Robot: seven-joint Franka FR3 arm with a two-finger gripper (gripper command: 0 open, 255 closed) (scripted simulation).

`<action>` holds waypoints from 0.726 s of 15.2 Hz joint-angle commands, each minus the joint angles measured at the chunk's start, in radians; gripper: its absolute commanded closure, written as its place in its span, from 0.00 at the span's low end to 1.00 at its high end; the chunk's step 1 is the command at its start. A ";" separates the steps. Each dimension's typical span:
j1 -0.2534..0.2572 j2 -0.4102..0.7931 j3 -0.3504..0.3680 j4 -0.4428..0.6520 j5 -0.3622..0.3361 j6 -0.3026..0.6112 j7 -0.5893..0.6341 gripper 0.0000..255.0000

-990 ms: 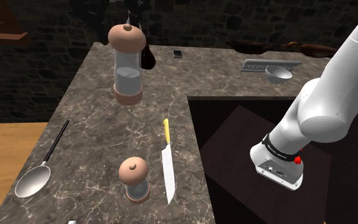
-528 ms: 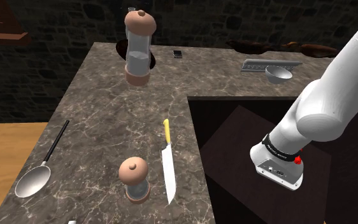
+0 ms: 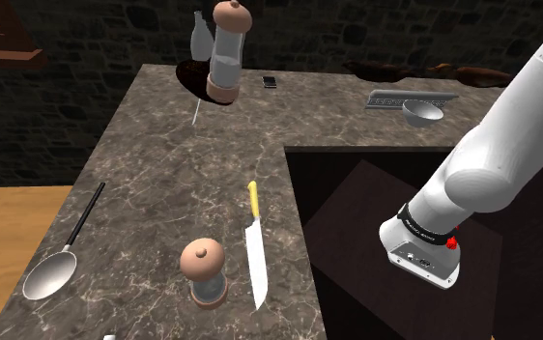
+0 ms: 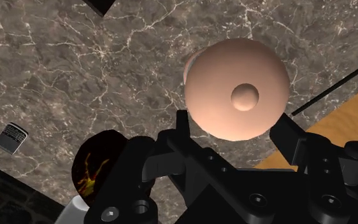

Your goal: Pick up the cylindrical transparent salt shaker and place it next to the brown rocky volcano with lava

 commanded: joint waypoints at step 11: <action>-0.116 0.165 -0.104 0.207 -0.045 -0.042 -0.237 1.00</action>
